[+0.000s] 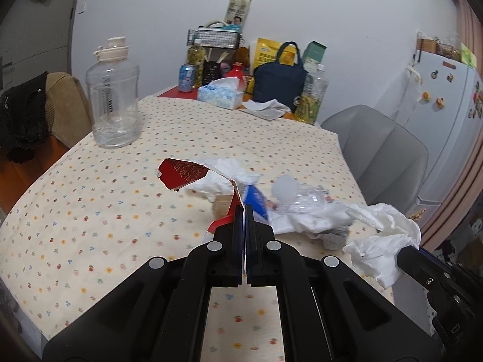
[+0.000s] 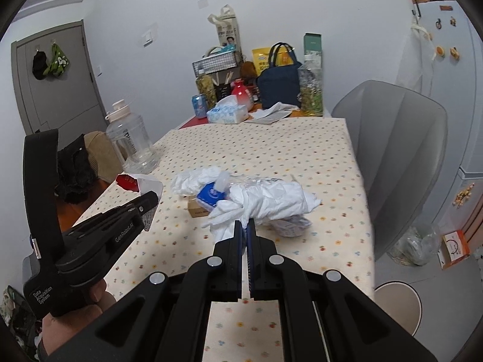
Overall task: Collect trash
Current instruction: 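Grasp the red-and-white wrapper with the left tool while the right tool grasps a white tissue, then carry the wrapper and tissue in both tools over to the beige trash bin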
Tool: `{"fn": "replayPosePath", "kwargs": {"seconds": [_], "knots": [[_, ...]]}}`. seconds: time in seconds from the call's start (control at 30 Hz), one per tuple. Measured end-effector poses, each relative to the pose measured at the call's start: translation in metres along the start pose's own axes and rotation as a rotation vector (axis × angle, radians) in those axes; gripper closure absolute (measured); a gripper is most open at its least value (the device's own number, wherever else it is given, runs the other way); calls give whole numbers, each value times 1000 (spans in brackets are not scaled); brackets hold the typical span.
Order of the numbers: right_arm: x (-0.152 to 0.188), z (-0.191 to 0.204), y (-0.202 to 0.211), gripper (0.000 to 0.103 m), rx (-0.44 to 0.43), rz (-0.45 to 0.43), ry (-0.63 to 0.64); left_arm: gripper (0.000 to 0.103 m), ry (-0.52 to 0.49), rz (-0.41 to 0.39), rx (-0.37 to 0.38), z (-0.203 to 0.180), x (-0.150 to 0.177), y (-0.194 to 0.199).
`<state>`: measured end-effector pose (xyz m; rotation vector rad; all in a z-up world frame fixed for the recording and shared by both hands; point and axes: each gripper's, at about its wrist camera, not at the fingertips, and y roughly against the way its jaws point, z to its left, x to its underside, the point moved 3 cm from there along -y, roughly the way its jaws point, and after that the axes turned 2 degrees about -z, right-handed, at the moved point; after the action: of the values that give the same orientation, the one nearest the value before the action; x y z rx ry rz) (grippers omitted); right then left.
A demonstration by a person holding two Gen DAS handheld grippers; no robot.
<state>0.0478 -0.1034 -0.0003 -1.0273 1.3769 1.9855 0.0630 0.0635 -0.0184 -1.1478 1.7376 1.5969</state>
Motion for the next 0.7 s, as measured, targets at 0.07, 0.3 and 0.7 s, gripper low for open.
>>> {"fn": "replayPosePath", "kwargs": {"seconds": [0.07, 0.3, 0.7], "knots": [[0, -10, 5, 99, 18, -7, -10, 100, -19, -4, 20, -13, 0, 1], [1, -52, 21, 99, 87, -28, -61, 100, -82, -7, 80, -58, 0, -1], [7, -123, 42, 99, 188, -56, -162, 100, -173, 14, 173, -133, 8, -10]]}}
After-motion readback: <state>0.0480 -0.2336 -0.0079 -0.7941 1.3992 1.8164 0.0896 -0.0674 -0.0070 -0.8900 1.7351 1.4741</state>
